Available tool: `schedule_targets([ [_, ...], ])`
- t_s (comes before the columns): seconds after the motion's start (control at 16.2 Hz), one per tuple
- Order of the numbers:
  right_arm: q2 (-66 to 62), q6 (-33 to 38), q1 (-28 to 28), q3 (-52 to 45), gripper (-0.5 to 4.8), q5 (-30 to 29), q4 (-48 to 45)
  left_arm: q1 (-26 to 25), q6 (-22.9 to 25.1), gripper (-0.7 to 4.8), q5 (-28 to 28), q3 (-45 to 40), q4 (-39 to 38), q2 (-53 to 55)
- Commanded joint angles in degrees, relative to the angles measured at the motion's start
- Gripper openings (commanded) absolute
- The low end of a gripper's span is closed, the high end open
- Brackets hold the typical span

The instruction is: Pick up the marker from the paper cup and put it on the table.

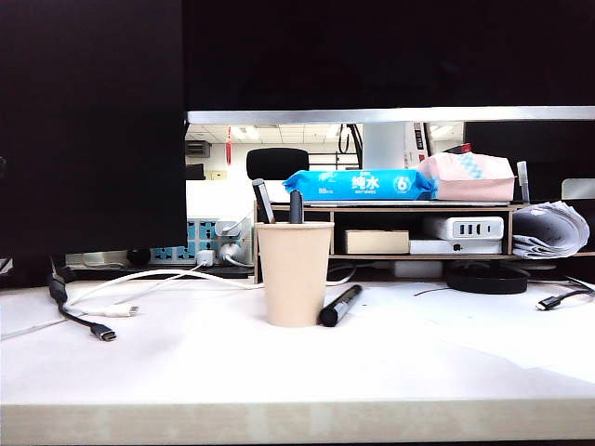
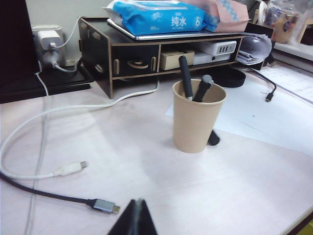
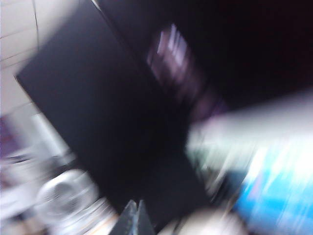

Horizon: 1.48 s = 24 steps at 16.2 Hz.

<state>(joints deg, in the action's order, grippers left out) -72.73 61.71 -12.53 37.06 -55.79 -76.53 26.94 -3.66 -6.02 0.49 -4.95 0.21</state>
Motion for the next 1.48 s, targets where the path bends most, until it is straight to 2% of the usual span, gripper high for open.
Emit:
schedule_targets([
  [0.06, 10.4, -7.37, -3.39, -3.52, -0.09, 0.83, 0.22, 0.07, 0.22, -0.05, -0.24, 0.04, 0.76, -0.02],
  [0.19, 16.24, -11.34, -3.39, -6.71, -0.09, 4.31, 2.67, 0.07, 0.22, -0.06, -0.39, 0.04, 0.74, -0.02],
  [0.37, 20.35, -10.54, -1.22, -9.55, -0.09, 9.11, 10.45, 0.07, 0.22, -0.05, -0.42, 0.04, 0.74, -0.02],
  [0.43, 24.0, -10.71, -0.04, -10.86, -0.09, 11.54, 16.59, 0.07, 0.22, -0.05, -0.28, 0.04, 0.74, -0.02],
  [0.56, 35.52, -14.05, 0.63, -11.89, -0.09, 19.63, 42.05, 0.07, 0.22, -0.05, -0.28, 0.04, 0.74, -0.02],
  [0.62, 41.57, -21.38, 0.63, -11.89, -0.09, 23.93, 53.75, 0.07, 0.22, -0.05, -0.26, 0.04, 0.74, -0.02],
  [0.68, 51.39, -31.74, 0.68, -11.89, -0.09, 30.6, 68.81, 0.07, 0.22, -0.05, -0.24, 0.04, 0.74, -0.02],
  [0.74, 58.95, -36.09, 0.66, -11.91, -0.09, 36.63, 78.66, 0.07, 0.22, -0.05, -0.26, 0.04, 0.76, -0.02],
  [0.86, 67.84, -41.81, 0.61, -11.91, -0.08, 40.7, 88.7, 0.07, 0.22, -0.05, -0.26, 0.04, 0.74, -0.02],
  [0.93, 72.13, -46.4, 0.61, -11.98, -0.08, 40.46, 93.53, 0.07, 0.22, -0.05, -0.26, 0.04, 0.76, -0.02],
  [1.05, 72.32, -50.4, 0.61, -11.93, -0.06, 40.63, 98.05, 0.07, 0.22, -0.06, -0.46, 0.04, 0.72, -0.02],
  [1.48, 72.46, -52.11, 0.61, -12.09, -0.06, 40.85, 107.45, 0.02, 0.22, -0.05, -0.35, 0.04, 0.74, -0.02],
])
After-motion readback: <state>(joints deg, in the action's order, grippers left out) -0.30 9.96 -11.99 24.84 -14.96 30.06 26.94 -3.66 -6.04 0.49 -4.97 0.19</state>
